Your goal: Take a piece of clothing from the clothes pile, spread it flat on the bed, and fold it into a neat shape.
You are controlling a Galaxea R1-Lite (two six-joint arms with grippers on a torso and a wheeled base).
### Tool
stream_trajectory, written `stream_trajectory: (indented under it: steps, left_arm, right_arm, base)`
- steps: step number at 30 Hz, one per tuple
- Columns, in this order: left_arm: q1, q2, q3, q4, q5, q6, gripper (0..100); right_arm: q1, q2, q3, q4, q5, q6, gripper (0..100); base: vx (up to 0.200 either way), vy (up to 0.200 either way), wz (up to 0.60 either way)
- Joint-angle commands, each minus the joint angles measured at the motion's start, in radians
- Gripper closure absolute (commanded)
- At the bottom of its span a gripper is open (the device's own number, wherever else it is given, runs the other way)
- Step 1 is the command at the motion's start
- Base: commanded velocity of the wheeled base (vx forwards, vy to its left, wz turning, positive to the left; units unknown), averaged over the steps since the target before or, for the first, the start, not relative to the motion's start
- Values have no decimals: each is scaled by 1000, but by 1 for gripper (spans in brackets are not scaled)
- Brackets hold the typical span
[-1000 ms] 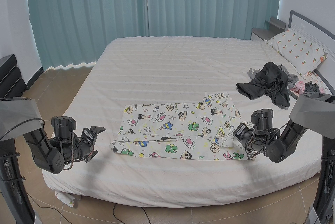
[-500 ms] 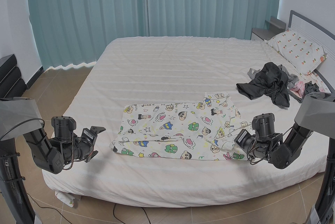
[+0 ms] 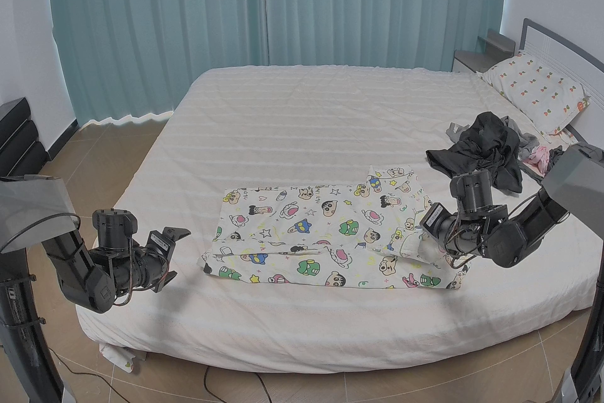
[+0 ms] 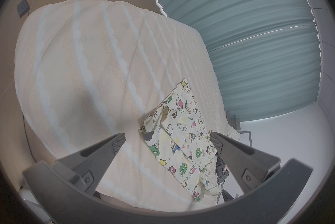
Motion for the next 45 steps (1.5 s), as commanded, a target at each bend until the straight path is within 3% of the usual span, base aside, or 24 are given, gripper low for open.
stream_trajectory:
  steps: [1, 18, 28, 29, 31, 38, 45]
  left_arm:
    - [0, 2, 0, 0, 0, 0, 0]
    - [0, 2, 1, 0, -1, 0, 0]
    - [0, 2, 1, 1, 0, 3, 0]
    - [0, 2, 1, 0, 0, 3, 0]
    - [0, 2, 4, 0, 0, 3, 0]
    - [0, 2, 6, 0, -1, 12, 0]
    - [0, 2, 8, 0, -1, 17, 0]
  right_arm:
    - [-2, -13, -87, 83, 0, -7, 100]
    - [21, -75, -151, 409, 9, -7, 100]
    - [26, -79, -133, 451, 12, -3, 100]
    - [26, -76, -131, 462, 12, 13, 0]
    - [29, -79, -120, 471, 14, 52, 0]
    - [47, -113, -57, 463, 20, 66, 0]
    - [-28, -76, -67, 428, 31, 33, 0]
  base:
    - [0, 0, 0]
    - [0, 0, 0]
    - [0, 0, 0]
    - [0, 0, 0]
    - [0, 0, 0]
    - [0, 0, 0]
    - [0, 0, 0]
